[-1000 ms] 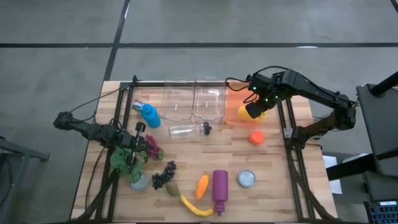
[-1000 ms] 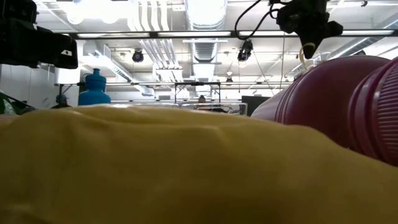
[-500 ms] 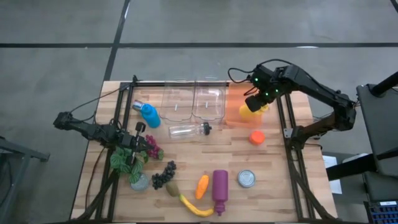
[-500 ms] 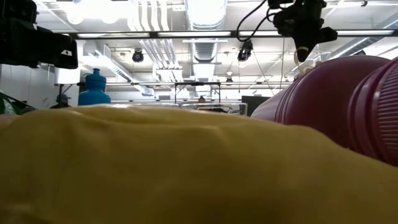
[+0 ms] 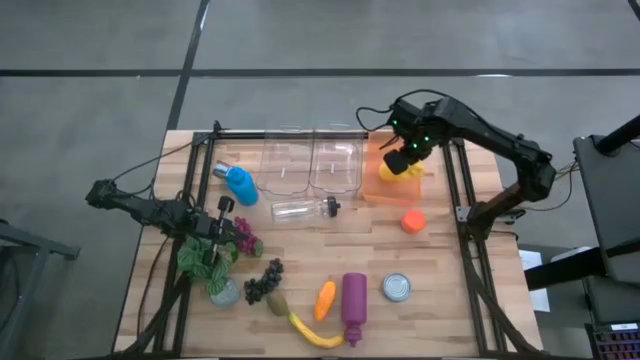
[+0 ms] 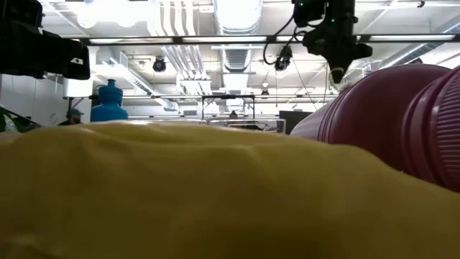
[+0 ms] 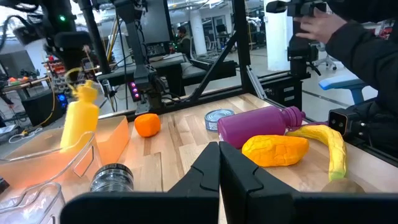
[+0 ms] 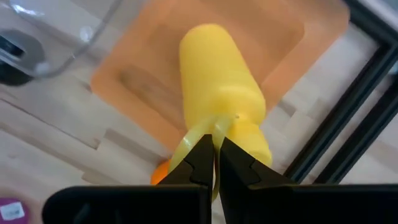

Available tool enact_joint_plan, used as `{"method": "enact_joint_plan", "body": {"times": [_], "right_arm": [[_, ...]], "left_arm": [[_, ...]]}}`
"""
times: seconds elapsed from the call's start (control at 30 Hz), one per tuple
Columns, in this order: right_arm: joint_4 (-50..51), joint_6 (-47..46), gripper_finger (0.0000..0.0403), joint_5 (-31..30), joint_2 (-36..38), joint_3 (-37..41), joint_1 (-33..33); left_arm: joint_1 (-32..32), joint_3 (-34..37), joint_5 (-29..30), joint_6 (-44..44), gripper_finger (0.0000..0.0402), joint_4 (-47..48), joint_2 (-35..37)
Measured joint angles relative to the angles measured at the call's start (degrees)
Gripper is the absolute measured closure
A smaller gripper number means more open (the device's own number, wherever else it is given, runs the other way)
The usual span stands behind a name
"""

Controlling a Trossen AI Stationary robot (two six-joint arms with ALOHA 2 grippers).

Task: Pick & Place Food Item
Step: Put the yellow water bottle into the orange bin

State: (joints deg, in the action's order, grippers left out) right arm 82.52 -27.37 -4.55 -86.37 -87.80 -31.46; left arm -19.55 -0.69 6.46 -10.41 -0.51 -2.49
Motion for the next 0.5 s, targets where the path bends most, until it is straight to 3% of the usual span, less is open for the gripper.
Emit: {"method": "enact_joint_plan", "body": {"times": [0.5], "right_arm": [[-0.65, 4.5, 0.0395, -1.65, -7.75, -7.15, -0.24]], "left_arm": [[-0.02, -0.02, 0.0, 0.0, 0.04, 0.0, -0.02]]}}
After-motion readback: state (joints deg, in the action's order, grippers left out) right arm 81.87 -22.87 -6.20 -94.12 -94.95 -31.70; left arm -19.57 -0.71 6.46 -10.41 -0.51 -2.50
